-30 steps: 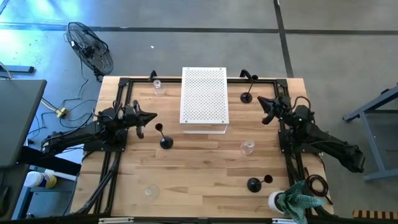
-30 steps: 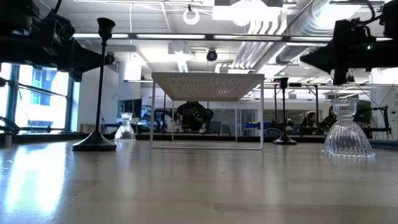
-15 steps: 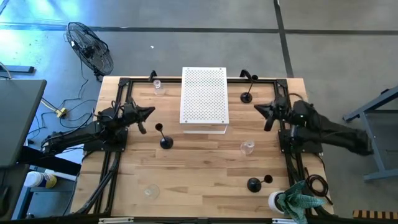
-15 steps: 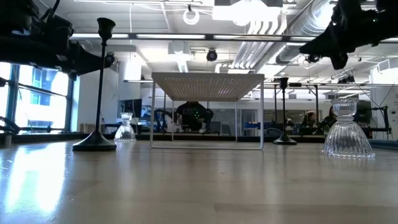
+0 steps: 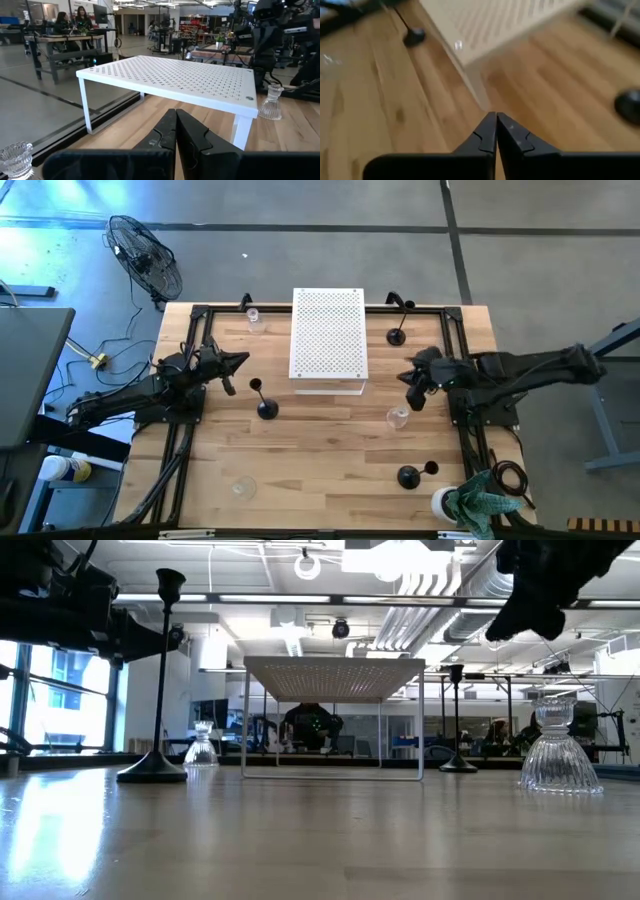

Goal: Pick & Place candle stick holders
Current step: Put the right transparent candle holder on the shelf

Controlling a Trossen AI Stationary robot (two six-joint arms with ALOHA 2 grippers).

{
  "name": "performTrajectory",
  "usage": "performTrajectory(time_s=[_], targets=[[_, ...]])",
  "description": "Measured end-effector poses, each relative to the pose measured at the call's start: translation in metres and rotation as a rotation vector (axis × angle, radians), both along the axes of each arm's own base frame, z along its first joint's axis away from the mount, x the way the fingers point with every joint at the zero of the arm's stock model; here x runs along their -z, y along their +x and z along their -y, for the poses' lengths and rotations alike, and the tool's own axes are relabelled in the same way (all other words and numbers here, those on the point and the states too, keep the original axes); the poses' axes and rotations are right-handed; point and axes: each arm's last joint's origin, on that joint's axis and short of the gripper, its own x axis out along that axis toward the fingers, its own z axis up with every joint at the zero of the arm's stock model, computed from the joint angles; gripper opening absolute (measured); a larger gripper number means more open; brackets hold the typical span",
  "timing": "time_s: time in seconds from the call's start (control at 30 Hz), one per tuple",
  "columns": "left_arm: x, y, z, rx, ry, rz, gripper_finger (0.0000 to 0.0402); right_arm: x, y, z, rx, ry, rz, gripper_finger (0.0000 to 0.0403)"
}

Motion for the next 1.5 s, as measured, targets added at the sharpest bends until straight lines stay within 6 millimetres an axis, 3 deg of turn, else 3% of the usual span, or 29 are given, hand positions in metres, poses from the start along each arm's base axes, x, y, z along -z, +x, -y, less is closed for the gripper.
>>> performTrajectory(time_s=[0.23, 0.57, 0.73, 1.03, 1.27, 1.5], targets=[[0.0, 0.0, 0.0, 0.001, 0.0, 0.0, 0.0, -0.007, 0.015, -0.022, 0.078, 0.121, -0.282, 0.0095], [0.002, 0.0, 0.0, 0.001, -0.009, -0.02, 0.0, 0.023, 0.041, -0.046, 0.133, 0.234, -0.57, 0.0241], [0.002, 0.0, 0.0, 0.002, -0.01, -0.022, 0.0, 0.034, 0.049, -0.048, 0.123, 0.203, -0.627, 0.0286], [0.002, 0.0, 0.0, 0.002, -0.01, -0.022, 0.0, 0.044, 0.058, -0.05, 0.098, 0.152, -0.655, 0.0283], [0.002, 0.0, 0.0, 0.001, -0.01, -0.022, 0.0, 0.064, 0.059, -0.05, 0.102, 0.135, -0.703, 0.027], [0.002, 0.0, 0.0, 0.001, -0.01, -0.021, 0.0, 0.063, 0.064, -0.051, 0.075, 0.14, -0.649, 0.0226]])
